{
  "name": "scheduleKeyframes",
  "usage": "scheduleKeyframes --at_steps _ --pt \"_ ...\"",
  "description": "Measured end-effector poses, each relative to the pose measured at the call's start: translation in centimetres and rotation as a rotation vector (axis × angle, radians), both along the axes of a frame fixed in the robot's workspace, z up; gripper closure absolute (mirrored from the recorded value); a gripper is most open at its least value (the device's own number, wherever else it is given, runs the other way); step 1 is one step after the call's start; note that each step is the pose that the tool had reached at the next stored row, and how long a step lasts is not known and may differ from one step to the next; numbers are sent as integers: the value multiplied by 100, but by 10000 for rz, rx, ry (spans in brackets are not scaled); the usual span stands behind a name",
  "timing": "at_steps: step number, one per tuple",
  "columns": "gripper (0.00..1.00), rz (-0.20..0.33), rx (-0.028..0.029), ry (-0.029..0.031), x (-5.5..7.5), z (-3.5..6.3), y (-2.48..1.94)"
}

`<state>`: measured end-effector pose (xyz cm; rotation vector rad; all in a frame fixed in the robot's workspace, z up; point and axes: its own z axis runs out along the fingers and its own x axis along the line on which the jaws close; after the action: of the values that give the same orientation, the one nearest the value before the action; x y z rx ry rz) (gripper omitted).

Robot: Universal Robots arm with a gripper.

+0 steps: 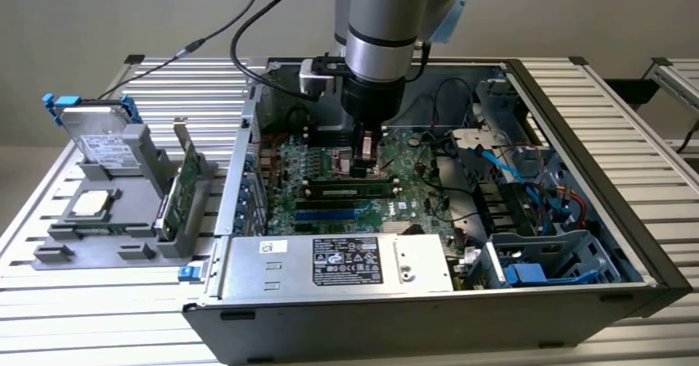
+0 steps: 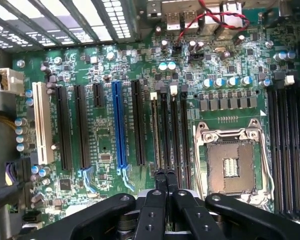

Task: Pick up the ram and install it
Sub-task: 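Press down the ram until it locks into place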

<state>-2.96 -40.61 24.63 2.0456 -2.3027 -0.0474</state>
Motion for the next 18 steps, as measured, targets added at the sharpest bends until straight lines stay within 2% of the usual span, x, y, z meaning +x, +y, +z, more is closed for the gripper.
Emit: scheduleKeyframes --at_steps 16,18 --pt "90 -2561 0 0 0 0 0" --pt "90 -3016 1 0 0 0 0"
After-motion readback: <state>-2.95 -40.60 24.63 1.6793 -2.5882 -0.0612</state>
